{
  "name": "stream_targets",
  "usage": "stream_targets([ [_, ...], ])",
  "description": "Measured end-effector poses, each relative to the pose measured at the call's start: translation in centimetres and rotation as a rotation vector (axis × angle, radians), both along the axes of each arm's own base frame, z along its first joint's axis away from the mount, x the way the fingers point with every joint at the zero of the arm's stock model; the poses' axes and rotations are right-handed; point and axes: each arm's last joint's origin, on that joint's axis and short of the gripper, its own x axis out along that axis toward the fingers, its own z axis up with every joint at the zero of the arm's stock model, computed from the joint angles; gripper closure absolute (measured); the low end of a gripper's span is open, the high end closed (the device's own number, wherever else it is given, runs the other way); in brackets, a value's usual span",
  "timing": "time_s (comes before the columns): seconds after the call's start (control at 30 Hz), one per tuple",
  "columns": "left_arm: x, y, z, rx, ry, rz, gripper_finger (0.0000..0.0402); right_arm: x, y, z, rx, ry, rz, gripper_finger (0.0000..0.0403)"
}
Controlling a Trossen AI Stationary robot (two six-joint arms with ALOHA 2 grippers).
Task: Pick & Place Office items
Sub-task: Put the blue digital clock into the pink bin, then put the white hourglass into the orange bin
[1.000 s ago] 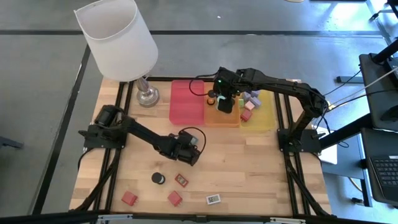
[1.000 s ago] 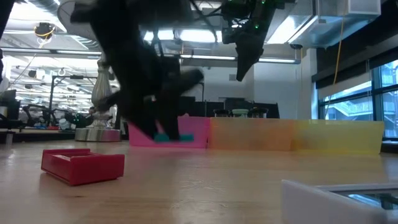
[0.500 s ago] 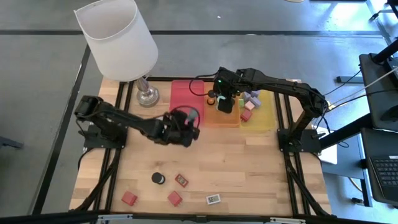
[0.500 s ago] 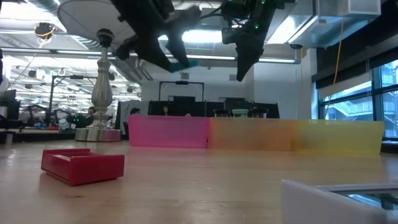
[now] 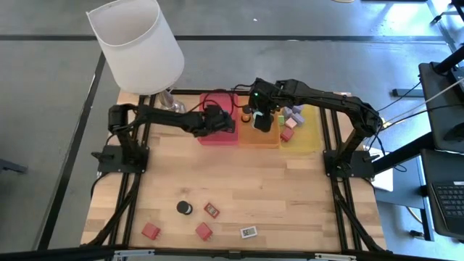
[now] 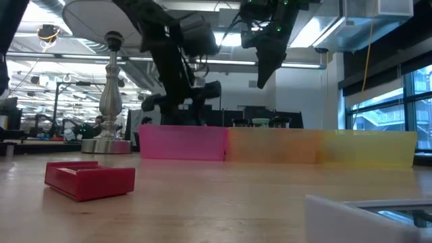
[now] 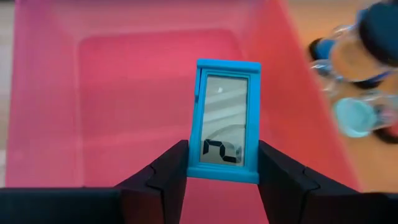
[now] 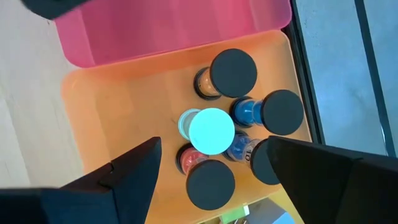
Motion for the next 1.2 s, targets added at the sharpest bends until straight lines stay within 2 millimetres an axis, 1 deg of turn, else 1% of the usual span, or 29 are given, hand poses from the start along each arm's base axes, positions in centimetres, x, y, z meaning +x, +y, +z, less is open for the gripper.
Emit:
stream_targets([
  [0.1,0.0,0.7,-0.9,-0.030,0.017,0.008,0.0244,0.0,0.0,0.0,-0.001,-0.004,0.000,0.0108],
  [0.27,0.0,1.4,-2.5,-0.061,0.079,0.006,0.0243,0.0,0.0,0.0,-0.002,-0.002,0.004,0.0108],
  [0.37,0.1,1.8,-3.5,-0.104,0.096,0.000,0.0242,0.0,0.0,0.0,-0.002,-0.002,0.004,0.0108],
  [0.47,0.0,1.9,-4.0,-0.114,0.122,-0.004,0.0242,0.0,0.0,0.0,-0.002,-0.002,0.005,0.0108],
  [0.63,-0.1,2.0,-4.1,-0.113,0.133,-0.003,0.0238,0.0,0.0,0.0,-0.002,-0.002,0.005,0.0108],
  [0.83,0.1,1.9,-3.8,-0.118,0.115,-0.024,0.0221,0.0,0.0,0.0,-0.002,-0.002,0.006,0.0108],
  [1.0,0.5,1.9,-3.4,-0.152,0.086,-0.048,0.0205,0.0,0.0,0.0,-0.003,-0.001,0.008,0.0108],
  [1.2,1.0,2.0,-2.7,-0.143,0.076,-0.081,0.0192,0.0,0.0,0.0,-0.002,-0.001,0.007,0.0108],
])
